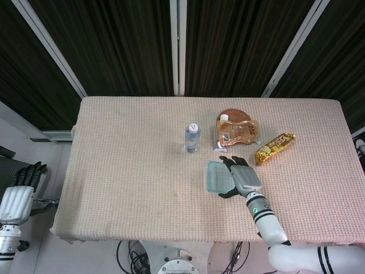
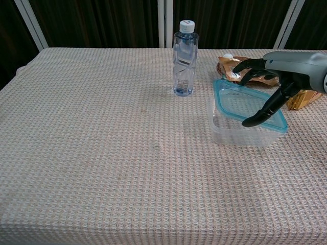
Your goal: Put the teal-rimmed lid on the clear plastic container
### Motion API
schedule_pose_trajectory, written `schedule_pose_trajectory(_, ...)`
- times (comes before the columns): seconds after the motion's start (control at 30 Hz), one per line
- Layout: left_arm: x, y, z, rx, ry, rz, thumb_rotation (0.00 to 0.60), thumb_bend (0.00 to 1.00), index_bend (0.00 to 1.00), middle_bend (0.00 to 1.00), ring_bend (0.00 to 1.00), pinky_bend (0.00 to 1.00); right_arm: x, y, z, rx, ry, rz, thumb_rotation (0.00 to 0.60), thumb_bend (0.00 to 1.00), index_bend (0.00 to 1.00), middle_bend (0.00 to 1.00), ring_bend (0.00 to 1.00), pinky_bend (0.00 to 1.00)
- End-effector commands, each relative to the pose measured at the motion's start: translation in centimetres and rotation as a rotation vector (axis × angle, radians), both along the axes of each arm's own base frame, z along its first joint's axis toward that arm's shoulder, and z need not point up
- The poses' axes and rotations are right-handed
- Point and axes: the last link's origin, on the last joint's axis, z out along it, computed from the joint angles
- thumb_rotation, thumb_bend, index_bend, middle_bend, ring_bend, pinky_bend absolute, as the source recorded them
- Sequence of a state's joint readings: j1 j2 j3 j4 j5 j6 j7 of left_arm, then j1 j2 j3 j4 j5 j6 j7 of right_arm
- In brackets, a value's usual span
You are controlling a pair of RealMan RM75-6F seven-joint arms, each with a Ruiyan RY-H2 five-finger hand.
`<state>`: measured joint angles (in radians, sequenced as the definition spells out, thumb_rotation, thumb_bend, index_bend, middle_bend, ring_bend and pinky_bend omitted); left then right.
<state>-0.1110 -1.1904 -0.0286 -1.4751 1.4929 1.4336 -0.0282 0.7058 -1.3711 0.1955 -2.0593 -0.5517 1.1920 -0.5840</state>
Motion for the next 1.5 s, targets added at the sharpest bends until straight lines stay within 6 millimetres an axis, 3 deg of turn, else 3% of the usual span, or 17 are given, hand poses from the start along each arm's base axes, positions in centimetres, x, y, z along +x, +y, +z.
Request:
schedule_pose_trajectory(0.03,-0.1,0.0,0.0,0.0,-0.001,0.002,0.6,0.0,0.03,0.0,0.0,0.07,-0.1,-0.2,-0.1,-0.007,0.006,-0.007,0.6,0.0,0.08,0.38,0.04,0.0)
schedule_pose_trajectory(1.5,-1.1,-0.2,-0.8,-0.013,-0.024,0.021,0.6,0.0,0.03,0.0,0.0,0.07,-0.7,0.5,-2.6,-0.026,0.087,0.046,0.6,0.0,0.07,0.35,0.04,0.0)
